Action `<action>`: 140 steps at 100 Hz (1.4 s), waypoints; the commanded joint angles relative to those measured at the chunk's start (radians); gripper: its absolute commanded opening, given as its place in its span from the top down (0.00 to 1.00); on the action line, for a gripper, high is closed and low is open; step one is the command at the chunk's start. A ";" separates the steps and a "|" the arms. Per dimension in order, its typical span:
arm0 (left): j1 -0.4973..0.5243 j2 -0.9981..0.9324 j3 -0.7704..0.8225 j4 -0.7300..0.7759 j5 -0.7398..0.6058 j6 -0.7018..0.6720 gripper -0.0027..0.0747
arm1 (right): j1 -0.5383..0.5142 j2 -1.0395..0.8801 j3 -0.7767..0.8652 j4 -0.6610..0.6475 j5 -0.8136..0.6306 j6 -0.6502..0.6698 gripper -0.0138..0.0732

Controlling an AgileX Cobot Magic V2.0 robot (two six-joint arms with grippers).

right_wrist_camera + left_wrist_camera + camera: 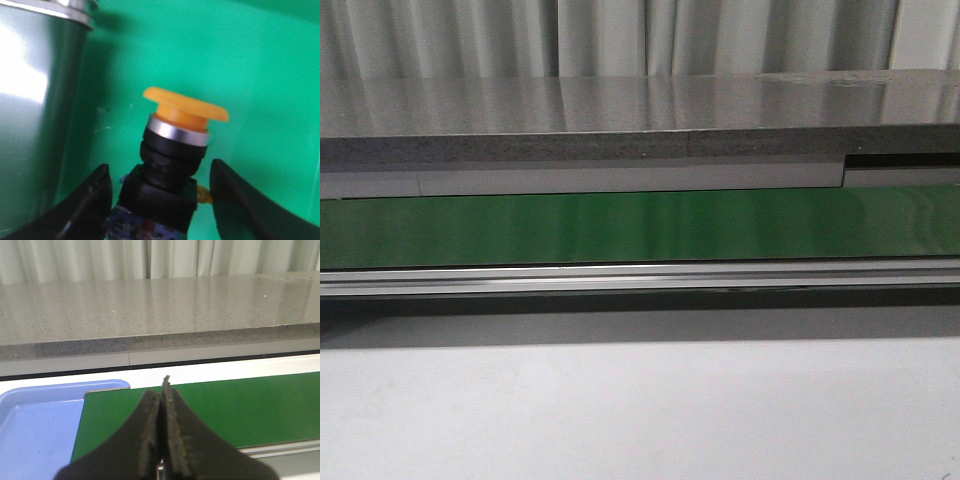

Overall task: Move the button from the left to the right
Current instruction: 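Lower the button into the green bin and open the right gripper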

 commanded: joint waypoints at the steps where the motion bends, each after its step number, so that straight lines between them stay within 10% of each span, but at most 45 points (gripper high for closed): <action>1: -0.004 0.007 -0.030 -0.011 -0.083 -0.004 0.99 | -0.023 -0.032 -0.033 0.024 -0.033 -0.013 0.75; 87: -0.004 0.007 -0.030 -0.011 -0.083 -0.004 0.99 | -0.032 -0.011 -0.033 0.172 -0.012 -0.117 0.74; 123: -0.004 0.007 -0.030 -0.011 -0.083 -0.004 0.99 | -0.032 -0.011 -0.033 0.192 -0.016 -0.116 0.34; 140: -0.004 0.007 -0.030 -0.011 -0.083 -0.004 0.99 | -0.032 -0.011 -0.033 0.194 -0.022 -0.100 0.30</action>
